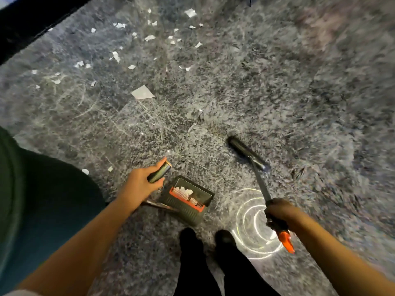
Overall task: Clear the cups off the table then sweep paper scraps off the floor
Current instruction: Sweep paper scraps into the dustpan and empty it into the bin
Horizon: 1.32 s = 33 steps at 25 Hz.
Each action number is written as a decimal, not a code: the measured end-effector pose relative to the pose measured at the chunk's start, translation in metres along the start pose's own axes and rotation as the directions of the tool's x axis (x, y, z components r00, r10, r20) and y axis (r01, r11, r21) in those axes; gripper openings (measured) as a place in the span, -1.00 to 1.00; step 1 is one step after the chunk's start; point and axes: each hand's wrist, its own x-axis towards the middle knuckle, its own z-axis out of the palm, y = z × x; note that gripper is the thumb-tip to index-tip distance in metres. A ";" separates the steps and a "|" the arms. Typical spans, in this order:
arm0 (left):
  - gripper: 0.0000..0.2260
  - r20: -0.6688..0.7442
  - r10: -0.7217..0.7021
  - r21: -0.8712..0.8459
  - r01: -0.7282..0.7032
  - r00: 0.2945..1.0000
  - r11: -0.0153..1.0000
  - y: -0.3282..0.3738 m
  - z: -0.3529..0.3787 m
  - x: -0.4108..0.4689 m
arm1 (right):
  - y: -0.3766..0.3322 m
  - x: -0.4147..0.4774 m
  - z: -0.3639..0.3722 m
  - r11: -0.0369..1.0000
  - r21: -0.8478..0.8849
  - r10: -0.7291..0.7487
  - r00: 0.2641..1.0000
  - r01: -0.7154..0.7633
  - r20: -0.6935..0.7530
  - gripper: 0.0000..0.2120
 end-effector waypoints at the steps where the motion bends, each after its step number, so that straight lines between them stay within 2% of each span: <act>1: -0.45 0.011 0.015 0.012 -0.015 1.000 1.000 -0.001 -0.003 0.005 | 0.003 0.001 0.008 1.000 0.000 0.010 1.000 -0.010 -0.012 -0.83; 4: -0.41 -0.005 0.062 0.110 -0.061 0.998 0.992 -0.001 -0.009 0.015 | -0.002 -0.001 0.025 0.999 0.053 0.006 0.999 -0.004 -0.040 -0.77; 9: -0.50 -0.022 0.038 0.049 -0.037 0.999 0.998 -0.017 -0.042 0.026 | -0.041 -0.007 0.036 0.987 0.161 0.010 0.998 0.000 -0.060 -0.78; 11: -0.54 -0.053 0.009 -0.009 -0.009 0.999 1.000 -0.026 -0.057 0.026 | -0.059 -0.010 0.040 0.963 0.270 0.017 0.999 -0.024 0.029 -0.72; 14: -0.56 -0.100 0.001 -0.085 -0.010 0.995 0.996 -0.037 -0.078 0.028 | -0.087 -0.018 0.047 0.858 0.506 -0.011 0.982 -0.087 0.186 -0.70; 17: -0.54 -0.103 0.012 -0.116 -0.024 0.995 0.993 -0.045 -0.093 0.037 | -0.119 -0.023 0.053 0.805 0.579 -0.056 0.956 -0.127 0.288 -0.70; 22: -0.49 -0.178 -0.026 -0.095 0.009 0.984 0.995 -0.053 -0.118 0.080 | -0.192 -0.007 0.053 0.848 0.507 -0.059 0.926 -0.151 0.374 -0.72; 30: -0.58 -0.342 -0.186 -0.126 0.151 0.921 0.981 -0.055 -0.161 0.214 | -0.386 0.064 0.026 0.954 0.284 -0.033 0.908 -0.096 0.418 -0.70; 33: -0.56 -0.444 -0.226 -0.126 0.189 0.867 0.974 -0.053 -0.183 0.259 | -0.469 0.090 0.021 0.979 0.197 -0.036 0.911 -0.050 0.410 -0.71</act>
